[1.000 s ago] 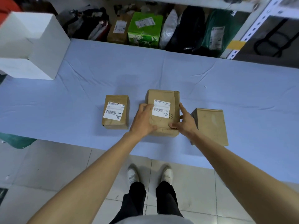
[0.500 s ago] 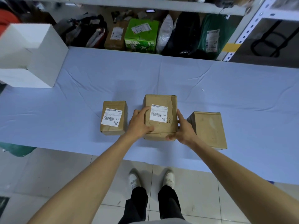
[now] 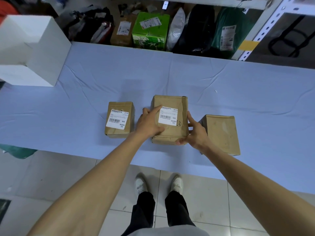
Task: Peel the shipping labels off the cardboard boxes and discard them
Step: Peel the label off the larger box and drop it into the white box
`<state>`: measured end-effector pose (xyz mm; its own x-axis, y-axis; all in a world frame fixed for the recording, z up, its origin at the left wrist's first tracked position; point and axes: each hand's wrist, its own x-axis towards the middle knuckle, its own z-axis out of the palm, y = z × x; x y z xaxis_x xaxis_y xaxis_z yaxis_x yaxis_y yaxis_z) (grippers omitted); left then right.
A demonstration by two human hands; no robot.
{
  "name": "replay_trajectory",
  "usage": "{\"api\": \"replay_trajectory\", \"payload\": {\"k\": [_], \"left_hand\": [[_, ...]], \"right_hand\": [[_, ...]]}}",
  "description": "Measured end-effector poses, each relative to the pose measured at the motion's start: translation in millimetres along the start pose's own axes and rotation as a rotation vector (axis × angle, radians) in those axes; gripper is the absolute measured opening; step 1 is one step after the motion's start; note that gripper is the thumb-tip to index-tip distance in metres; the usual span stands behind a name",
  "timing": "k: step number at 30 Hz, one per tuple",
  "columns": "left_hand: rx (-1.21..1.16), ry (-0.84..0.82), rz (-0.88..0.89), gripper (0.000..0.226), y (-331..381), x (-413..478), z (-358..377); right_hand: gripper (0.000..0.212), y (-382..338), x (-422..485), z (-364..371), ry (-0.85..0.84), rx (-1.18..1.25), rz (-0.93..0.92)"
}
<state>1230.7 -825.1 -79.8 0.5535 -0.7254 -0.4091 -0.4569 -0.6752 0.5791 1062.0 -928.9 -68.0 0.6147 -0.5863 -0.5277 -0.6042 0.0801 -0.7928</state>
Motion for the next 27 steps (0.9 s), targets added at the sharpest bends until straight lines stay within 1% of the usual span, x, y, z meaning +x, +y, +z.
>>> {"api": "replay_trajectory", "payload": {"k": [2, 4, 8, 11, 14, 15, 17, 18, 19, 21, 23, 24, 26, 27], "left_hand": [[0.006, 0.002, -0.011, 0.091, 2.1, 0.9, -0.5], [0.003, 0.007, -0.016, 0.09, 2.7, 1.6, -0.4], [-0.011, 0.014, -0.02, 0.087, 3.6, 3.0, 0.5], [-0.009, 0.017, -0.022, 0.087, 5.2, 3.8, 1.1], [-0.037, 0.022, -0.032, 0.084, 6.3, 5.2, -0.3], [-0.046, 0.021, -0.032, 0.081, 6.5, 5.6, -0.8], [-0.043, 0.016, -0.021, 0.067, 6.5, 4.8, -0.5], [-0.04, 0.019, -0.016, 0.06, 6.0, 3.9, 0.7], [-0.045, 0.024, -0.016, 0.058, 5.0, 2.5, 2.3], [-0.069, 0.036, -0.028, 0.07, 2.4, 0.9, 3.7], [-0.082, 0.051, -0.036, 0.085, 0.5, -0.3, 3.8], [-0.076, 0.056, -0.039, 0.089, 0.2, -1.0, 3.9], [-0.046, 0.058, -0.04, 0.091, 1.7, -2.9, 4.2], [-0.033, 0.058, -0.041, 0.091, 2.6, -3.8, 4.4]], "right_hand": [[0.099, -2.0, -0.9, -1.0, 0.002, 0.007, 0.013], [0.111, -4.2, -0.8, -1.0, -0.011, -0.048, -0.002], [0.116, -6.4, -2.2, -1.3, -0.011, -0.087, -0.011], [0.109, -7.0, -1.4, -0.9, -0.002, -0.047, -0.004], [0.096, -7.4, -1.4, 0.3, 0.011, 0.024, 0.028], [0.101, -6.8, -0.8, 0.3, 0.017, 0.015, 0.028], [0.114, -6.1, -0.1, 0.7, 0.002, -0.029, 0.016], [0.117, -7.7, -1.4, 0.6, 0.001, -0.032, 0.016], [0.117, -7.2, -1.1, 0.3, -0.001, -0.027, 0.016], [0.116, -7.9, -1.1, 0.7, -0.011, -0.017, 0.019], [0.106, -6.0, -1.0, 0.8, 0.003, 0.012, 0.028], [0.103, -5.8, -1.3, 0.8, 0.007, 0.02, 0.026], [0.111, -5.1, -1.0, 1.1, 0.001, -0.029, 0.008], [0.11, -6.2, -1.3, 0.8, -0.005, -0.027, 0.007]]}}
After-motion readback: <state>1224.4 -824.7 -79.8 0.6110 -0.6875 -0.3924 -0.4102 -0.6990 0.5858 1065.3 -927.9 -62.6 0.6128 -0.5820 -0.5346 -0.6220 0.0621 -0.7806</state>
